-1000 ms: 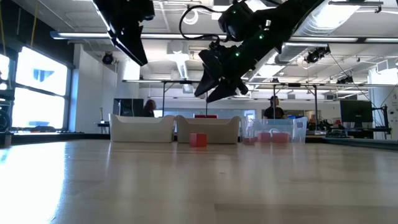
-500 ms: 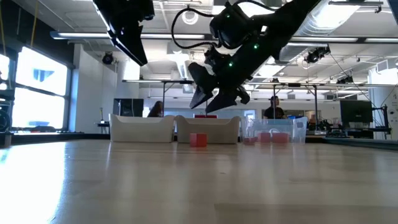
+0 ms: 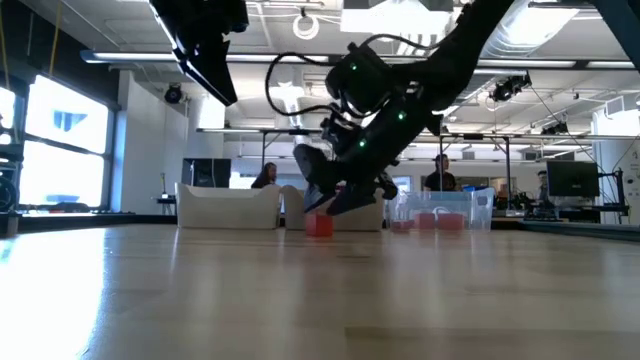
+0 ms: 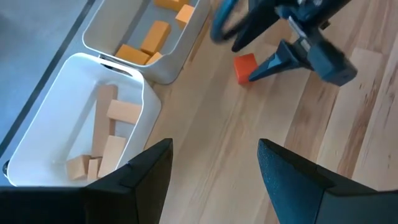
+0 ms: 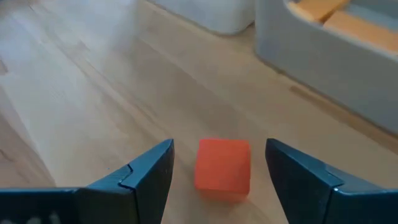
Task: Sort & place blocks by color
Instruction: Put the orange block into the transparent bin
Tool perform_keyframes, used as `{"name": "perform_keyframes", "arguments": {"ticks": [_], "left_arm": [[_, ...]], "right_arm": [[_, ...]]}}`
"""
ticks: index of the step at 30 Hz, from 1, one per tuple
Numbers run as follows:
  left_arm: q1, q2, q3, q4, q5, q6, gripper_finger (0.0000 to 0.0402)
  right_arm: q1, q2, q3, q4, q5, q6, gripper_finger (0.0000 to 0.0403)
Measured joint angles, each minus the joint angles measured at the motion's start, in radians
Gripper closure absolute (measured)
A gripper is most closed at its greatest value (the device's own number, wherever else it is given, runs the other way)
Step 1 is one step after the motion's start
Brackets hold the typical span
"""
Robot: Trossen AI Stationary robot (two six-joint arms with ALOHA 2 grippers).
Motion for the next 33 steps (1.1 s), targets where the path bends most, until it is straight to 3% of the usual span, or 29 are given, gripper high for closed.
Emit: {"name": "perform_keyframes", "arguments": {"ticks": [10,17,25,33], "left_arm": [[0.000,0.000,0.000,0.000,0.000,0.000,0.0179],[0.004,0.000,-0.030,0.003,0.002,0.008,0.0179],[0.025,0.000,-0.123,0.064,0.089,0.008,0.0179],[0.028,0.001,-0.215,0.202,0.225,-0.002,0.0179]], "right_arm": [[0.000,0.066,0.000,0.042,0.016,-0.025,0.0177],[0.000,0.066,0.000,0.032,0.007,-0.046,0.0302],[0.001,0.048,0.000,-0.005,-0.014,-0.099,0.0301],[-0.016,-0.073,0.000,-0.171,0.012,-0.147,0.0301]]}}
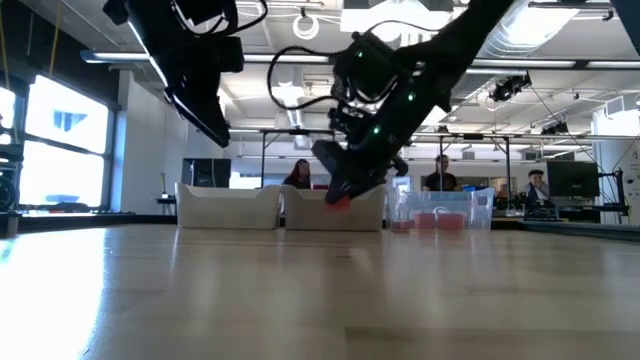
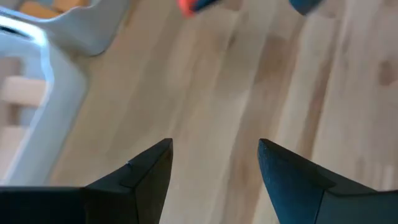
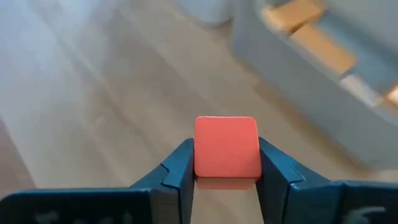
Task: Sort & place blocks by color
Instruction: Put the orange block into the transparent bin
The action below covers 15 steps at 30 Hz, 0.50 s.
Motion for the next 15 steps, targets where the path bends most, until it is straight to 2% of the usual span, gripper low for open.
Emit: {"name": "perform_keyframes", "arguments": {"ticks": [6,11,15], "left_arm": [[0.000,0.000,-0.087,0.156,0.121,0.002,0.0179],[0.000,-0.001,-0.176,0.301,0.214,-0.026,0.0179],[0.000,-0.020,-0.251,0.399,0.230,-0.072,0.0179]], "right_arm": [[-0.002,-0.109,0.000,-0.089,0.062,-0.067,0.0301],[-0.013,-0.192,0.000,-0.199,0.192,-0.103,0.0301],[-0.043,-0.253,0.000,-0.300,0.249,-0.108,0.0301]]}}
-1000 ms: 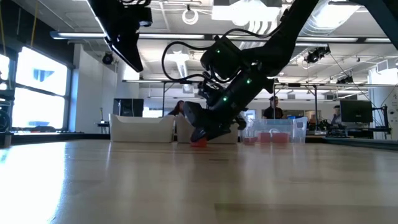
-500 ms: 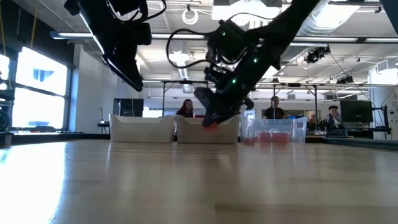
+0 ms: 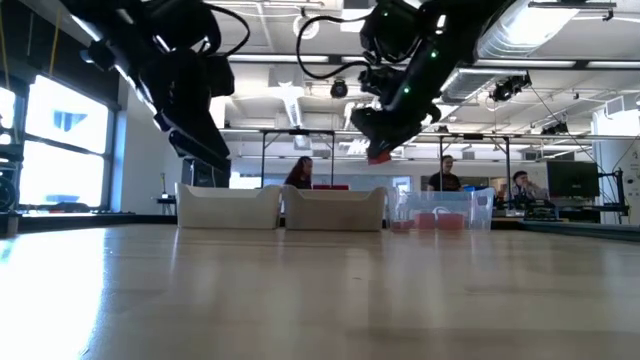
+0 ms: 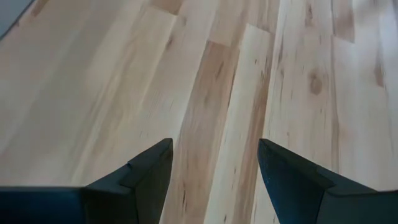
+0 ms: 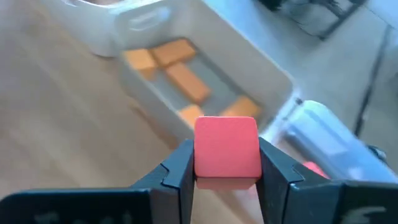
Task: Sort & place blocks by color
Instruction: Put the orange block into the transparent bin
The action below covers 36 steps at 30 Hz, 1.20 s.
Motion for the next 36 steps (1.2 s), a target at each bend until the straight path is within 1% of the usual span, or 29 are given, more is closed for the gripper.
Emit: {"name": "perform_keyframes", "arguments": {"ticks": [3,6,8,11,16,20,25,31,34,36], "left_arm": [[0.000,-0.037,-0.063,0.067,0.000,-0.029,0.0179],[0.000,-0.097,-0.134,0.149,0.018,-0.055,0.0179],[0.000,-0.143,-0.182,0.209,0.041,-0.059,0.0179],[0.000,-0.228,-0.249,0.269,0.044,-0.069,0.0179],[0.000,-0.374,-0.339,0.302,0.038,-0.063,0.0179],[0.000,-0.482,-0.402,0.334,0.035,-0.056,0.0179],[0.000,-0.602,-0.473,0.376,0.025,-0.024,0.0179],[0.000,-0.718,-0.540,0.441,0.017,-0.003,0.0179],[0.000,-0.756,-0.560,0.455,0.017,0.016,0.0179],[0.000,-0.778,-0.577,0.464,0.017,0.032,0.0179]], "right_arm": [[-0.032,-0.034,0.000,-0.060,0.027,0.000,0.0301],[-0.072,-0.062,0.000,-0.094,0.032,0.000,0.0301],[-0.101,-0.072,0.000,-0.104,0.032,-0.007,0.0301],[-0.152,-0.080,0.000,-0.106,0.009,-0.015,0.0301],[-0.260,-0.076,-0.001,-0.108,-0.110,-0.015,0.0301],[-0.342,-0.075,-0.001,-0.116,-0.172,0.004,0.0301],[-0.443,-0.075,-0.001,-0.160,-0.328,0.053,0.0301],[-0.525,-0.075,-0.001,-0.241,-0.421,0.091,0.0301],[-0.548,-0.075,-0.001,-0.269,-0.451,0.097,0.0278],[-0.553,-0.075,-0.001,-0.275,-0.437,0.078,0.0252]]}}
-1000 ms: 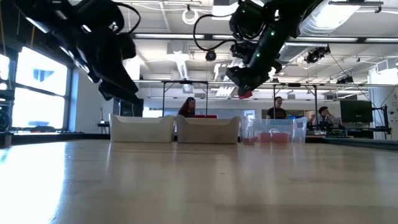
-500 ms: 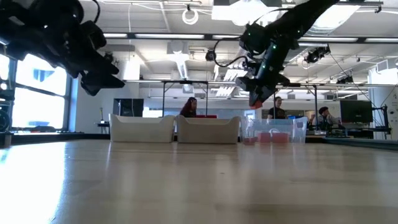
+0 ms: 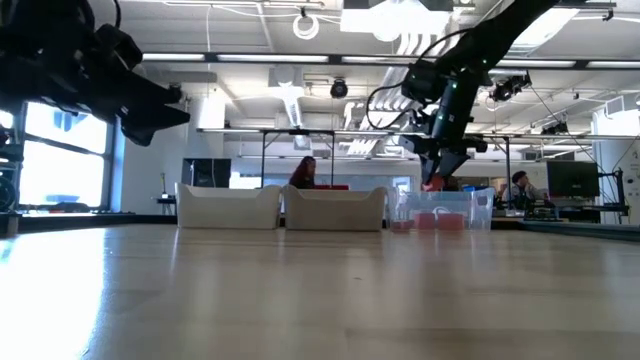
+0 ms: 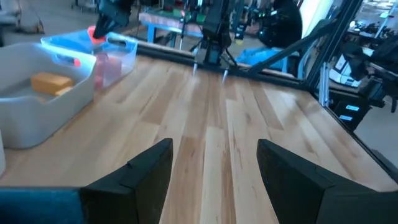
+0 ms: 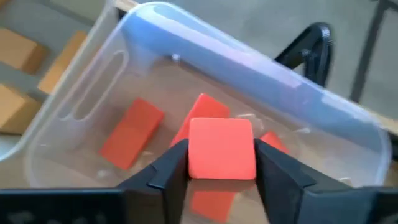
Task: Sort & place blocks by color
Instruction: Put the orange block into the transparent bin, then return to Home Position
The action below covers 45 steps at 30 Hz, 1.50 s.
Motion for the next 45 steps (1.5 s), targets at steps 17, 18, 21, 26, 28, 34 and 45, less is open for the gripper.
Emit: {"name": "perform_keyframes", "arguments": {"ticks": [17,18,21,26,28,34,45], "left_arm": [[0.000,-0.044,-0.034,0.114,0.001,0.141,0.0179],[0.000,-0.044,-0.034,0.114,0.001,0.141,0.0179],[0.000,-0.044,-0.034,0.109,0.001,0.140,0.0179],[0.000,-0.044,-0.034,0.072,0.001,0.139,0.0179],[0.000,-0.043,-0.034,0.063,0.000,0.140,0.0179],[0.000,-0.043,-0.034,0.059,0.001,0.138,0.0179],[0.000,-0.043,-0.033,0.059,0.001,0.138,0.0179]], "right_arm": [[0.085,-0.105,0.000,-0.011,-0.196,-0.103,0.0136],[0.103,-0.122,0.000,-0.011,-0.197,-0.113,0.0136],[0.157,-0.173,0.000,-0.010,-0.191,-0.146,0.0136],[0.250,-0.254,-0.002,-0.007,-0.185,-0.174,0.0135],[0.294,-0.289,-0.026,0.017,-0.165,-0.179,0.0135],[0.415,-0.407,-0.247,0.193,-0.142,-0.148,0.0135],[0.491,-0.666,-0.615,0.531,-0.199,-0.096,0.0135]]}}
